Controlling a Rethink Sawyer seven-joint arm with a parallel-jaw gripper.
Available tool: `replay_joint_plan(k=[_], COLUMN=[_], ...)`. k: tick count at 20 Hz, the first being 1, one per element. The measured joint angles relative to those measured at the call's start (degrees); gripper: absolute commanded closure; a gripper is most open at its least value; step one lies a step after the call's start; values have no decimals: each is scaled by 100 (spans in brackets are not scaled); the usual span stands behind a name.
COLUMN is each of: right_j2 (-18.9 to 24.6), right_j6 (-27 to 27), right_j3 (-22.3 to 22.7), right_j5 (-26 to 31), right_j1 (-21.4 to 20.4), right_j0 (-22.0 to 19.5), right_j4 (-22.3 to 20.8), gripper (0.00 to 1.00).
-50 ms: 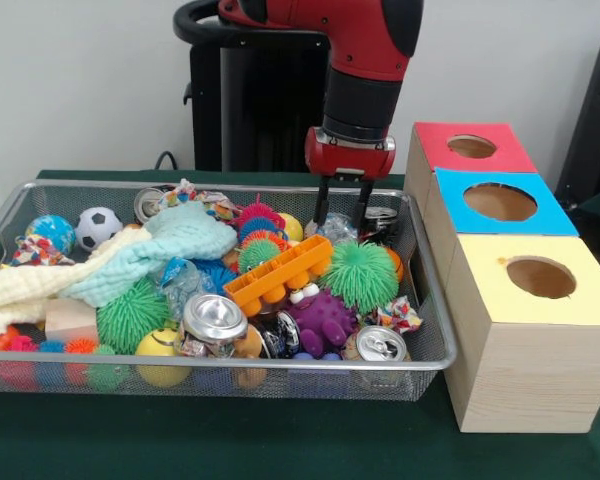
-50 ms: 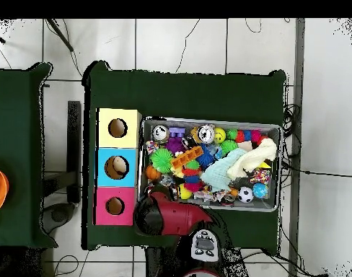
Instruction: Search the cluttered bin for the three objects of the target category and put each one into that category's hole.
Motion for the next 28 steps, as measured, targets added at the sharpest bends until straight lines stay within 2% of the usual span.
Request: replay_joint_plan(k=[10, 11, 28], right_j2=[2, 2, 2], right_j6=[0, 0, 0], right_j3=[7, 7, 7], right_j5=[91, 96, 96], right_j1=[-56, -67, -71], right_j0=[-28, -42, -58], right_j4=[0, 0, 0], gripper=[100, 0, 0])
